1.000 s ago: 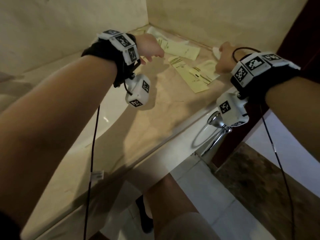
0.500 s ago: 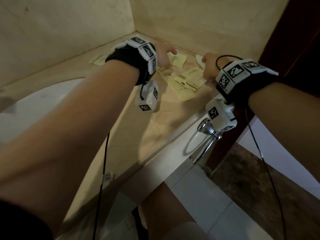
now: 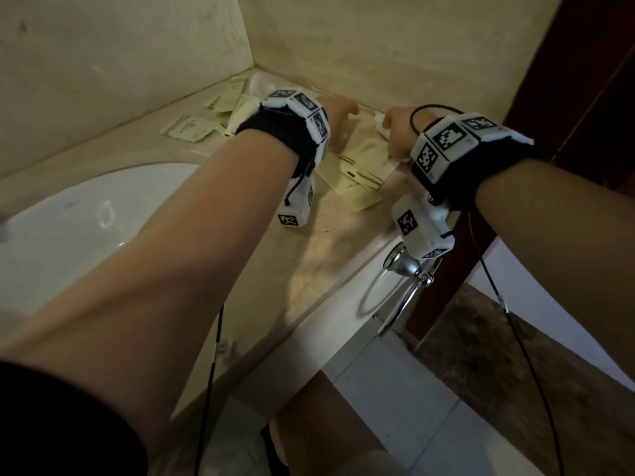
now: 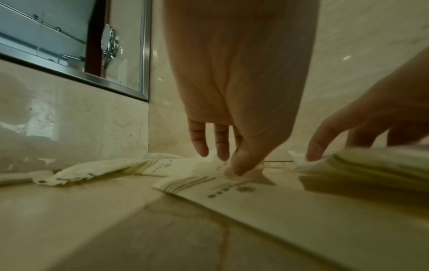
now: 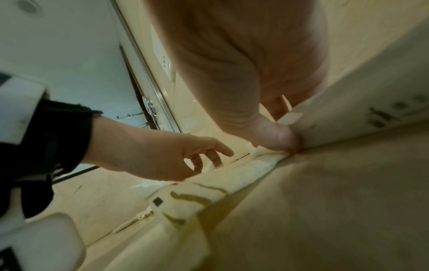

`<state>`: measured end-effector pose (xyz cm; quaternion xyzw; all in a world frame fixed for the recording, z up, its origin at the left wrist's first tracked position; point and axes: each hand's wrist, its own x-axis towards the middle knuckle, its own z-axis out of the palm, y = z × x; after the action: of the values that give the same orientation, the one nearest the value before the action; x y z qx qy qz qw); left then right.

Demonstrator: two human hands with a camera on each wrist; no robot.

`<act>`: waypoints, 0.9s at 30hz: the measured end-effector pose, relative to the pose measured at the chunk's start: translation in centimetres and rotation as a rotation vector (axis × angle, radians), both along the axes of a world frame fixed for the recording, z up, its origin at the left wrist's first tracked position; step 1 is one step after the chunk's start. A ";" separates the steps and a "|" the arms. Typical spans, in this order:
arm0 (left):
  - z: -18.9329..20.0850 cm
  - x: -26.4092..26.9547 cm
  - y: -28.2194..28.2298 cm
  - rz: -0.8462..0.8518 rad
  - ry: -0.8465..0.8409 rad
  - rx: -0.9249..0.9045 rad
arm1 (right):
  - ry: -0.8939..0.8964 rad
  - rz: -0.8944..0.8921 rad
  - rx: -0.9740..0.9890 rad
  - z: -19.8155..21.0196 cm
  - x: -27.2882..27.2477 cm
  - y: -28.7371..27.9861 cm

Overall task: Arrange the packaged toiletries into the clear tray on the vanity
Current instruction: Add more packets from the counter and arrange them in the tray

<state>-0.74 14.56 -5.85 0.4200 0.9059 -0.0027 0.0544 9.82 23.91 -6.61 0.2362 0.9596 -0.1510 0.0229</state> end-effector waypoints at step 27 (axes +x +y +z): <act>6.3 -3.2 -9.3 0.150 0.428 0.625 | -0.110 0.188 0.076 1.6 -2.9 -5.7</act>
<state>-3.89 5.28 0.49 0.3390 0.8820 0.1901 -0.2666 6.94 18.21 -4.97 0.1536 0.9799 -0.0983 0.0808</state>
